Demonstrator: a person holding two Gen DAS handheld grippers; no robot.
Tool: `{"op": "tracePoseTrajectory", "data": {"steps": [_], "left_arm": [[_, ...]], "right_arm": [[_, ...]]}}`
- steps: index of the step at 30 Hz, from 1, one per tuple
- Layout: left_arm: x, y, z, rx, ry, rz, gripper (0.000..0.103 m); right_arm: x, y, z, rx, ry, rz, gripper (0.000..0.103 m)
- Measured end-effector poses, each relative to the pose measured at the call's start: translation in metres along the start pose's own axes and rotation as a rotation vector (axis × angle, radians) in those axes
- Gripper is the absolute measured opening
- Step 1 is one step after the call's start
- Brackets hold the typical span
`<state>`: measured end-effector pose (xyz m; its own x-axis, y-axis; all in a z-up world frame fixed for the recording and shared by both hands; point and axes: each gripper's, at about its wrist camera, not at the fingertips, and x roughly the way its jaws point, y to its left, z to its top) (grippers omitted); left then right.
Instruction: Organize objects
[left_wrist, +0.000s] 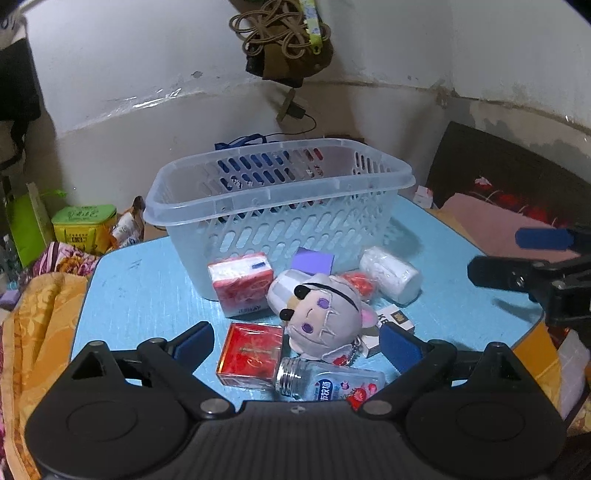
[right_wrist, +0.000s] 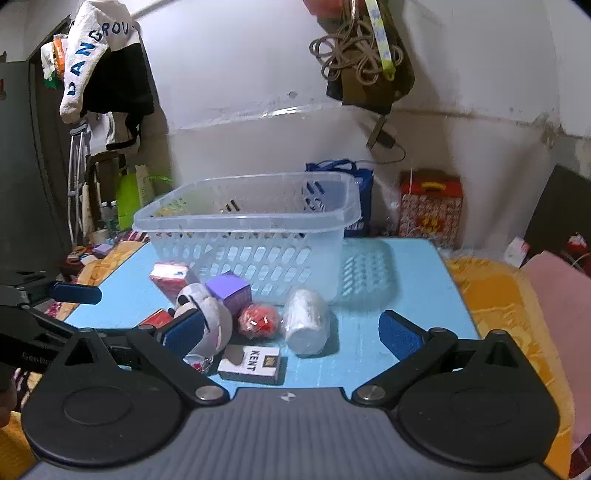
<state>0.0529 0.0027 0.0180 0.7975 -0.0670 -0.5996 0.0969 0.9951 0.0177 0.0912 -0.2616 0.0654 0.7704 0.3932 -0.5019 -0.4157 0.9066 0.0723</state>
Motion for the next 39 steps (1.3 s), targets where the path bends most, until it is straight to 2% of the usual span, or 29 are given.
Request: {"op": "tracePoseTrajectory", "data": {"steps": [11,39], "left_arm": [[0.0,0.002,-0.001,0.012,0.002,0.045,0.098],[0.002,0.01,-0.002,-0.012,0.018,0.049,0.098]], "right_arm": [[0.004,0.001,-0.001,-0.017,0.032,0.006,0.103],[0.006,-0.001,-0.003,-0.011,0.045,0.016,0.103]]}}
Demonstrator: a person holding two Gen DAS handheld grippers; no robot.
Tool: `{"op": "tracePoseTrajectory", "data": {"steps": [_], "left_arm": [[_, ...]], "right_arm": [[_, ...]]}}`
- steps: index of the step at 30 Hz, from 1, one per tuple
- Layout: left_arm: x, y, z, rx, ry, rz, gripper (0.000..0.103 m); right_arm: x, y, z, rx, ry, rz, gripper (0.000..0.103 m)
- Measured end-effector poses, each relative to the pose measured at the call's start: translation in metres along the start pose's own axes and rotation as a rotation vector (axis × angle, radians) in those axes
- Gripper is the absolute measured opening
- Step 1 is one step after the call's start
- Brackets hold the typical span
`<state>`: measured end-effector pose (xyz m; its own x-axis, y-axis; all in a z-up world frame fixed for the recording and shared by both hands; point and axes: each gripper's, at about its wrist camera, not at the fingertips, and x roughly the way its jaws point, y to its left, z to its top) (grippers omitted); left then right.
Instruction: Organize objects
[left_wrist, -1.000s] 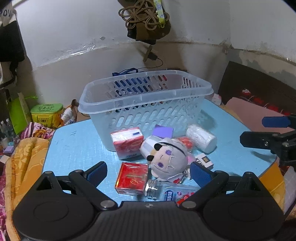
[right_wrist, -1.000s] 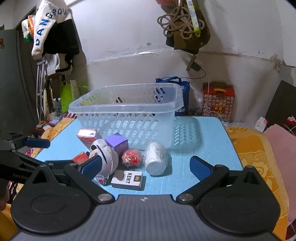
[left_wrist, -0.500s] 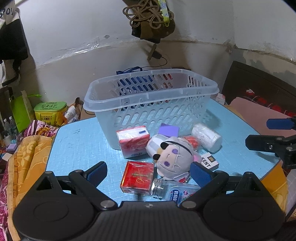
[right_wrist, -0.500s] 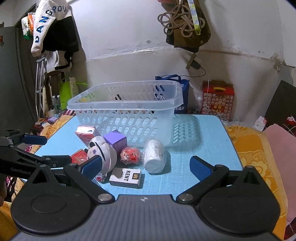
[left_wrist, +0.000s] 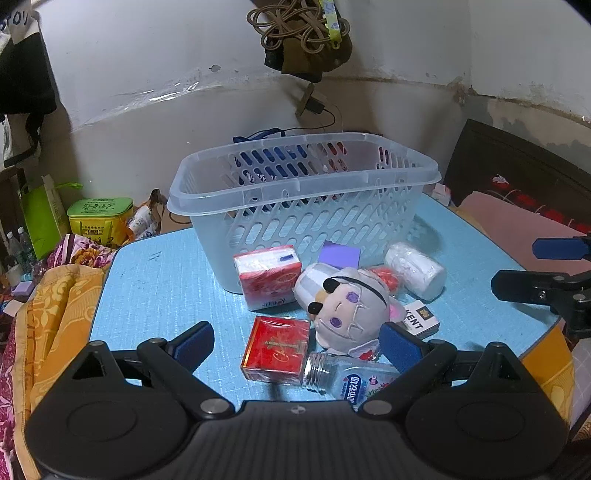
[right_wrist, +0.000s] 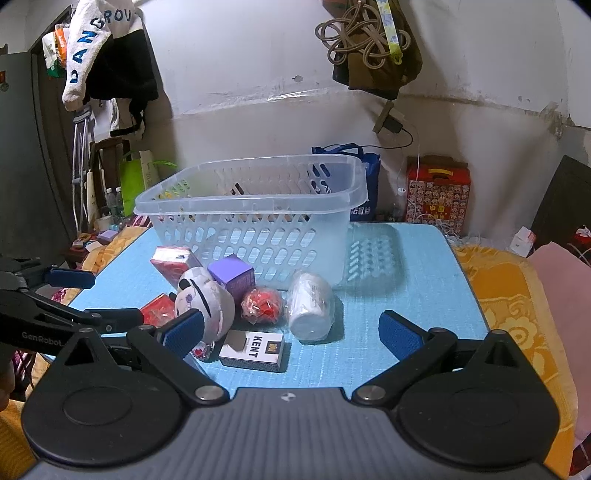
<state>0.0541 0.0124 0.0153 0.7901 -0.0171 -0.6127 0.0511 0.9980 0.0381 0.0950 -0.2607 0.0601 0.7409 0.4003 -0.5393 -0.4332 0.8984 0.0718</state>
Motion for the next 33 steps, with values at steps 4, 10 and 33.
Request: {"op": "tracePoseTrajectory", "data": {"steps": [4,10,33], "left_arm": [[0.0,0.0003,-0.0006,-0.003,0.002,-0.003,0.098],[0.0001,0.0014,-0.0005,-0.004,0.001,-0.003,0.098],[0.0022,0.0023,-0.0005,-0.002,0.011,-0.007,0.098]], "right_arm": [[-0.0005,0.0001,0.0,-0.002,-0.002,-0.004,0.103],[-0.0008,-0.0001,0.0,-0.003,-0.008,-0.009,0.103],[-0.0003,-0.0016,0.0003,0.012,-0.003,0.005,0.099]]}}
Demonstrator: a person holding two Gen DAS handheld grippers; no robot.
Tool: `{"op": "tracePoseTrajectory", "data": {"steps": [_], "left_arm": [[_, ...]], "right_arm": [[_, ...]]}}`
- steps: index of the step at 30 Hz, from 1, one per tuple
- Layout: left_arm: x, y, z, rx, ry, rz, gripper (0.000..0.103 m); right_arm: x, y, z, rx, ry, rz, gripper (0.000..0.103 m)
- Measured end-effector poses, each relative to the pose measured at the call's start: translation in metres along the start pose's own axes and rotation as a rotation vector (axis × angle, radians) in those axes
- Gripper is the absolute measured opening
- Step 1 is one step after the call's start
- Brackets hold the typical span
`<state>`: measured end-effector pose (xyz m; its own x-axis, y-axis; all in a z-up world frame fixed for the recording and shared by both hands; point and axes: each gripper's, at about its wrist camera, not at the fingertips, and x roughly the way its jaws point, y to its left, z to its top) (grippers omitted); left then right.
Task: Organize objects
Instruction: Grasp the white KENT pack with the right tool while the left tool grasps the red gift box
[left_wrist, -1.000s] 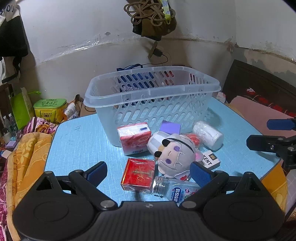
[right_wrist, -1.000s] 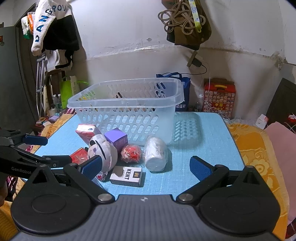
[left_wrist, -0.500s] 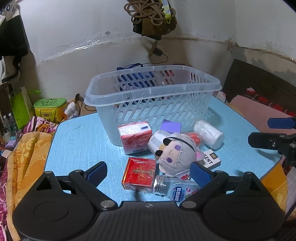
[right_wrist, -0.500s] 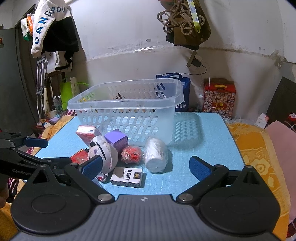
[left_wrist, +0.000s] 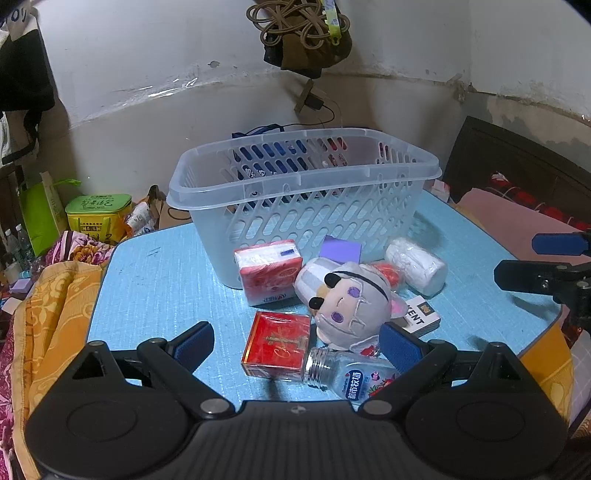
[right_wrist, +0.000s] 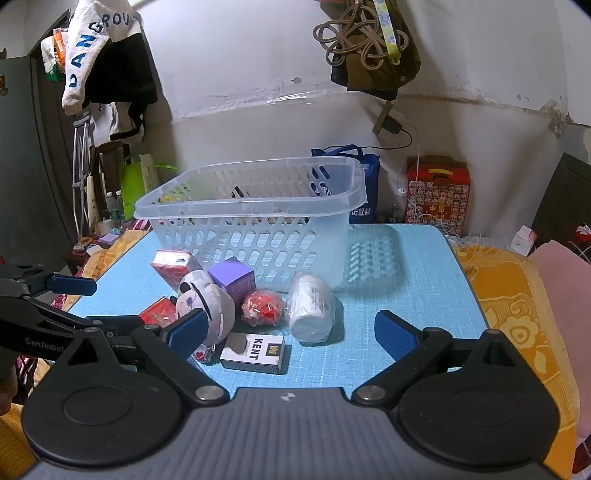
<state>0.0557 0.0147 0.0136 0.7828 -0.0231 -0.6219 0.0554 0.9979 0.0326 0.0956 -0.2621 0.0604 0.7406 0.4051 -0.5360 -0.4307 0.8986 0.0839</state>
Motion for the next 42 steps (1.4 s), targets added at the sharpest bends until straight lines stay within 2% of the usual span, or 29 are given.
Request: {"op": "tracePoseTrajectory", "data": {"steps": [8,15,17,21,23,26,32,36,42], "left_arm": [[0.001,0.001,0.0,-0.005,0.005,-0.006,0.098],[0.003,0.019,-0.002,-0.02,-0.016,-0.026,0.098],[0.005,0.023,-0.002,-0.023,-0.016,-0.019,0.094],[0.014,0.032,-0.003,-0.038,0.026,-0.059,0.09],[0.021,0.036,-0.003,-0.054,0.053,-0.082,0.089],[0.033,0.041,-0.003,-0.083,0.094,-0.103,0.084],[0.046,0.048,-0.002,-0.098,0.116,-0.094,0.081],[0.046,0.055,-0.004,-0.121,0.106,-0.1,0.081],[0.068,0.049,0.0,-0.096,0.154,-0.098,0.081]], "right_arm": [[0.0,-0.001,0.0,0.01,-0.003,0.007,0.099],[0.007,-0.003,-0.005,0.012,0.009,0.009,0.099],[0.014,-0.003,-0.008,0.008,0.029,0.008,0.095],[0.031,-0.004,-0.016,0.006,0.089,0.023,0.089],[0.043,-0.003,-0.021,0.008,0.141,0.033,0.081],[0.057,-0.003,-0.024,0.046,0.192,0.058,0.077],[0.061,0.007,-0.024,0.025,0.194,0.052,0.075],[0.062,0.013,-0.022,-0.008,0.186,0.013,0.075],[0.081,0.017,-0.019,0.012,0.22,-0.001,0.074]]}}
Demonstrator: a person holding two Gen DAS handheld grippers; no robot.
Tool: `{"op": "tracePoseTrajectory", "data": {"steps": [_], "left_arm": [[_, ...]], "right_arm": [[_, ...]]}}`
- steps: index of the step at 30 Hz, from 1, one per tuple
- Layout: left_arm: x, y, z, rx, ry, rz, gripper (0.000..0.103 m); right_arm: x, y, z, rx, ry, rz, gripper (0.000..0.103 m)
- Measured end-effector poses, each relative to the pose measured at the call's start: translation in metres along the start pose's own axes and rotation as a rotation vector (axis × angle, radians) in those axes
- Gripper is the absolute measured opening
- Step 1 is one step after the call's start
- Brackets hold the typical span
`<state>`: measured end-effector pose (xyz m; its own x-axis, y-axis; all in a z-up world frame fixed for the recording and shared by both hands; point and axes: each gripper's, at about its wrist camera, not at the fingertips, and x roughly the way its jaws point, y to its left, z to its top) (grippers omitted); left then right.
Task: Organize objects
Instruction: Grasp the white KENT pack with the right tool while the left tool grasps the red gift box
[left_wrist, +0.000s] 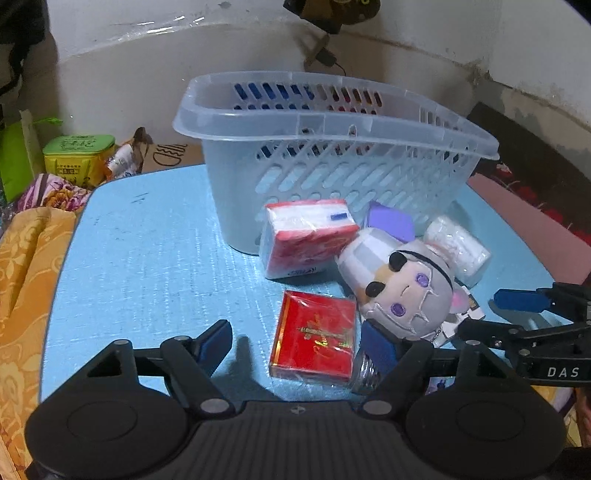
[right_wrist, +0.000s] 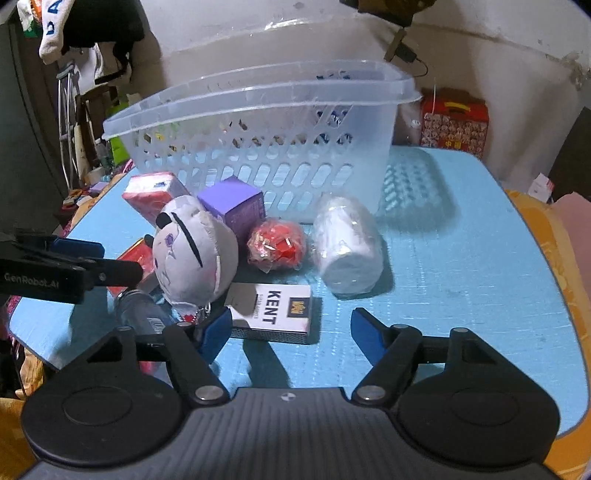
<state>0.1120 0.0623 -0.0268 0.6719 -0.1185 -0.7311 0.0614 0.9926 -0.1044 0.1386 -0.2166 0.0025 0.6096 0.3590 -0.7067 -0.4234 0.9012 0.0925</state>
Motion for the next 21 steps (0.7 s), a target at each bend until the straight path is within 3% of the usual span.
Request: {"op": "tracePoseTrajectory", "data": {"steps": [16,21], "left_arm": [[0.005,0.003,0.004,-0.001,-0.001,0.006,0.081],[0.011,0.0,0.003,0.023,0.016,0.005,0.081]], "right_arm": [[0.007,0.019,0.008,-0.044,0.049,-0.015,0.071],[0.013,0.025,0.01,-0.06,0.071,-0.034,0.066]]}}
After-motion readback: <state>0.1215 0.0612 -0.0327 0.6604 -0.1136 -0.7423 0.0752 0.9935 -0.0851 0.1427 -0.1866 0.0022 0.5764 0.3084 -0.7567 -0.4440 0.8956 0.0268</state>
